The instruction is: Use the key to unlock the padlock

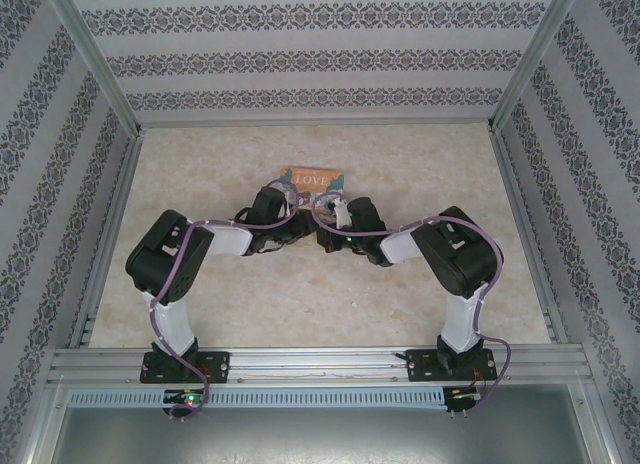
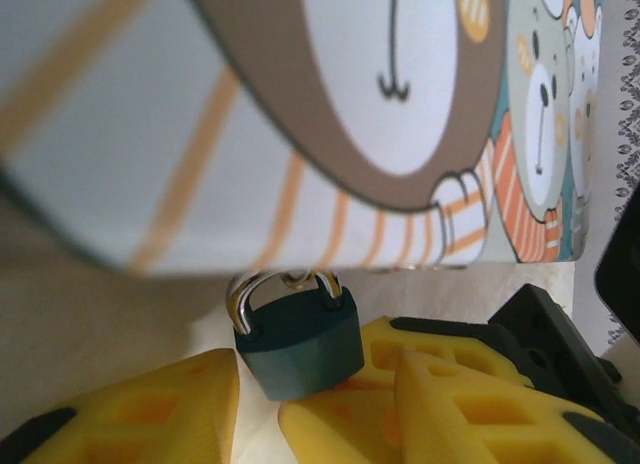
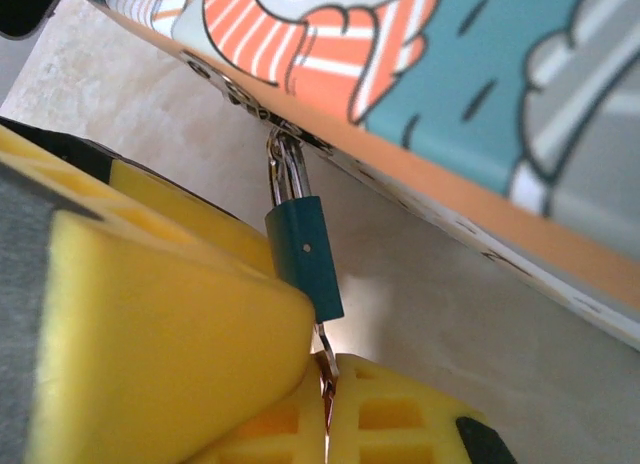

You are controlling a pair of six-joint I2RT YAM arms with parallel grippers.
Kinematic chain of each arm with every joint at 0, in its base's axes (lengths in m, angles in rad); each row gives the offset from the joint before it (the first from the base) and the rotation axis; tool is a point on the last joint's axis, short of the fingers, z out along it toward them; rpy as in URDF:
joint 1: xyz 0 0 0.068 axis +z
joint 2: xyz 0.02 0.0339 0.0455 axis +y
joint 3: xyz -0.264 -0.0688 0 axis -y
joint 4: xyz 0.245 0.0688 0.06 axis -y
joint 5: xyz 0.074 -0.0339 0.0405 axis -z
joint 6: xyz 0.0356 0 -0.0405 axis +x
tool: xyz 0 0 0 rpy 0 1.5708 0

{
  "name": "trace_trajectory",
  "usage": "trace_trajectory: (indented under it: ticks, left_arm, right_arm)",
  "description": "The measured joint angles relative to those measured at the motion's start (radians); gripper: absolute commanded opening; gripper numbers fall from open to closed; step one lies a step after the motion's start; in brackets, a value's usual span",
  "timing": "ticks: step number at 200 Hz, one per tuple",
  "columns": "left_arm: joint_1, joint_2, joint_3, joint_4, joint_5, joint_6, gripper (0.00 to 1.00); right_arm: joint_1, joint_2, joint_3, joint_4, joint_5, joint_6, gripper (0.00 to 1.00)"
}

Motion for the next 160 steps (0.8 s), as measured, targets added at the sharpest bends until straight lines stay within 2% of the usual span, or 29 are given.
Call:
trace_trajectory:
  ticks: [82, 126, 160]
  left_arm:
    - [0.037, -0.248, -0.196, 0.014, -0.018, 0.0, 0.55]
    - [0.056, -0.272, -0.265, 0.074, -0.038, -0.034, 0.55]
    - [0.063, -0.304, -0.359, 0.209, -0.058, -0.129, 0.55]
  right_arm:
    - [0.005, 0.0, 0.0, 0.042, -0.024, 0.053, 0.0]
    - [0.006, -0.002, -0.006, 0.046, -0.035, 0.085, 0.0]
    - [0.005, -0.015, -0.009, 0.049, -0.051, 0.146, 0.0]
